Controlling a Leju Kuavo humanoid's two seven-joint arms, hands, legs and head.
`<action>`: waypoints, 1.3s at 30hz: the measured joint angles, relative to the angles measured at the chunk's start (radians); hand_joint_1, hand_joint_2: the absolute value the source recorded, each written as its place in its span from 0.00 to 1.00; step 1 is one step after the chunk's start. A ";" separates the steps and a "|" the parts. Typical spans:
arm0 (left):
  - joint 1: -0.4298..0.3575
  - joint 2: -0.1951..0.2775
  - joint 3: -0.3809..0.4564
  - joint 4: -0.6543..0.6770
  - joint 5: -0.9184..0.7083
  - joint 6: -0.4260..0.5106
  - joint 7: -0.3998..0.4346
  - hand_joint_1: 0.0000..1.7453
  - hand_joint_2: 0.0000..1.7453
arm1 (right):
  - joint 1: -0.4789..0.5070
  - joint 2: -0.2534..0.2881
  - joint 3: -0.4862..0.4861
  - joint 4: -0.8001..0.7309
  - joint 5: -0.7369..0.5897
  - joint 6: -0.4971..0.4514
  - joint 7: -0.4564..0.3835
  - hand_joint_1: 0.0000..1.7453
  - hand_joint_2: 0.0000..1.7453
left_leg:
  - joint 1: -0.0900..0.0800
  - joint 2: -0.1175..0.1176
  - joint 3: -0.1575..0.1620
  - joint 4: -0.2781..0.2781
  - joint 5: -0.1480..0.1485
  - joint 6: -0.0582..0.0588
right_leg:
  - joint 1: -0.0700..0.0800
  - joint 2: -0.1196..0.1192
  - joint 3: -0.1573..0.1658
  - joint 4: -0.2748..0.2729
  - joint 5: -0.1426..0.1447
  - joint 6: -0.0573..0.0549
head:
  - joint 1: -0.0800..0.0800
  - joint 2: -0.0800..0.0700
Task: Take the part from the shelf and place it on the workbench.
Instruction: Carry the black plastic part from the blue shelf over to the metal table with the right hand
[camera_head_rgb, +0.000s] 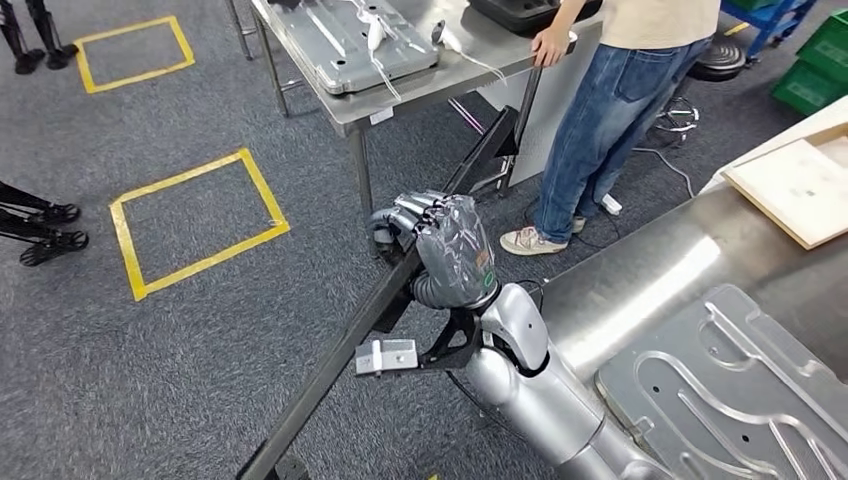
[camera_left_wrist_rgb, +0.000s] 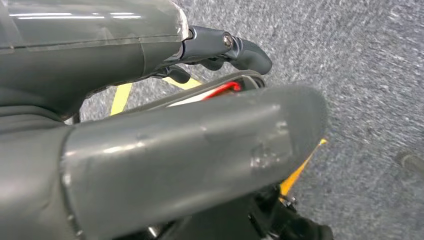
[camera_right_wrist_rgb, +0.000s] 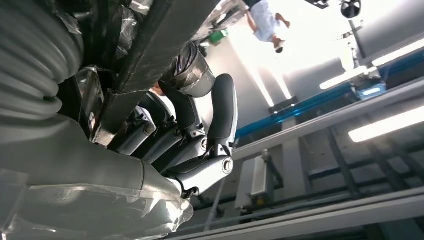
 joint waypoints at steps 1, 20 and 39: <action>-0.002 -0.001 0.000 0.000 0.000 0.001 0.000 0.00 0.00 | -0.001 -0.001 -0.001 0.000 0.003 0.000 0.002 1.00 1.00 | 0.001 0.012 0.001 -0.004 0.004 0.008 | 0.001 -0.022 -0.007 0.014 -0.011 0.004 | 0.001 0.000; 0.002 -0.006 -0.001 0.000 -0.002 0.000 0.006 0.00 0.00 | -0.024 -0.004 -0.006 0.005 0.007 0.004 0.014 1.00 1.00 | -0.013 0.068 -0.069 0.184 -0.120 -0.013 | 0.017 -0.130 0.030 -0.026 -0.004 -0.051 | 0.002 0.000; 0.007 0.001 -0.003 0.000 -0.002 0.005 0.013 0.00 0.00 | -0.020 0.000 -0.007 0.025 -0.009 0.014 0.014 1.00 1.00 | -0.007 0.102 -0.005 -0.018 0.022 0.025 | 0.000 -0.131 -0.085 0.195 -0.074 0.009 | 0.009 0.000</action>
